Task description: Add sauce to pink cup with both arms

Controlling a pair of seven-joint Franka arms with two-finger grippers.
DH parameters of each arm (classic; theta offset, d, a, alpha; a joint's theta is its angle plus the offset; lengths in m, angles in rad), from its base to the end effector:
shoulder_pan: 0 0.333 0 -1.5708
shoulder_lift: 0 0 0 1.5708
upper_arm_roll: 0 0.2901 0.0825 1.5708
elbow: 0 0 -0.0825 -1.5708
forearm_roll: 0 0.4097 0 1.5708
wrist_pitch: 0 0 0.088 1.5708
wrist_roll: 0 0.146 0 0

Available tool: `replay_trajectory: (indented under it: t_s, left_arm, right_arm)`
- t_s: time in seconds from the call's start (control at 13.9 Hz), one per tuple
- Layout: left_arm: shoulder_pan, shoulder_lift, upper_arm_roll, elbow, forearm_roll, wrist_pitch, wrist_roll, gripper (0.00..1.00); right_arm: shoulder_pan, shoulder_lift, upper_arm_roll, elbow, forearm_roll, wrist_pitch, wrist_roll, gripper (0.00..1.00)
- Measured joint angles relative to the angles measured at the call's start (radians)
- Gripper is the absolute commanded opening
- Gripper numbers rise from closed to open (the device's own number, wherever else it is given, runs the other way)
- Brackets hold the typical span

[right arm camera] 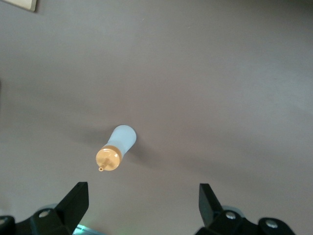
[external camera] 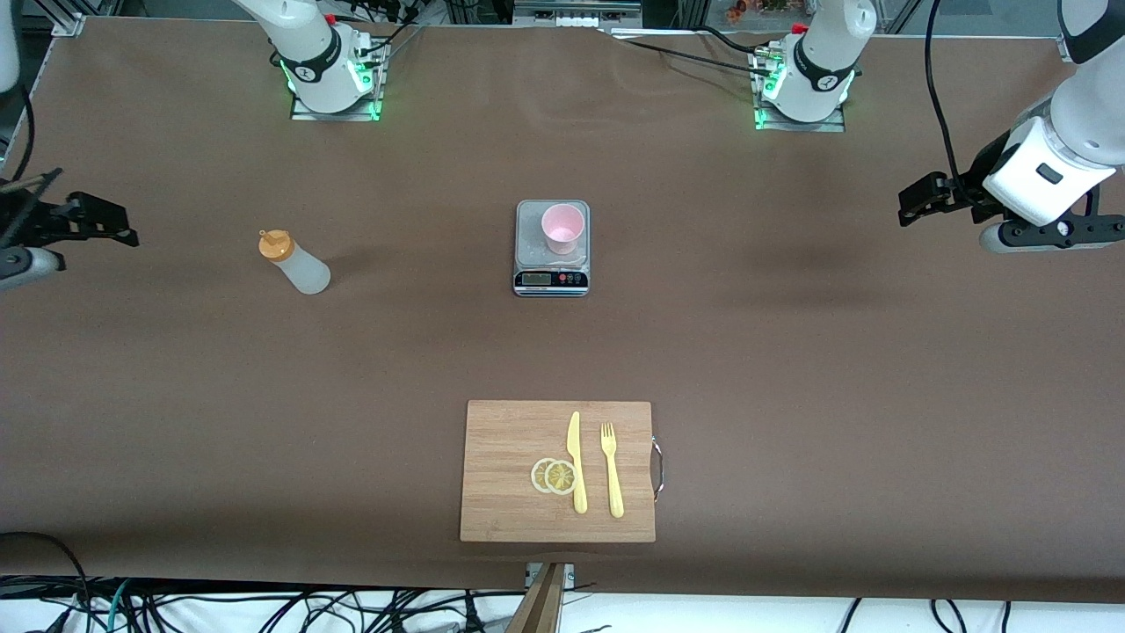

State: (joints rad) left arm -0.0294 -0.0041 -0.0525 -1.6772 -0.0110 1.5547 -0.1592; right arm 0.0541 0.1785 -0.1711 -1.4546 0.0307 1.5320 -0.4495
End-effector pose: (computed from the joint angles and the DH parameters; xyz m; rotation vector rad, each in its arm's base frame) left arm 0.5654 -0.0481 0.5083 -3.1301 -0.1218 0.1864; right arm 0.6162 -0.0608 0.5080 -3.0671 -0.5160 0.1471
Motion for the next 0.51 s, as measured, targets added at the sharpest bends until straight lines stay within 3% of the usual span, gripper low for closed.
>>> replay_trajectory:
  t_s: [0.51]
  left_arm:
    - [0.000,0.000,0.000,0.000,0.000,0.000,0.000,1.00]
  right_arm:
    - [-0.015,-0.110,0.026,-0.124,-0.001,0.000,0.213,1.00]
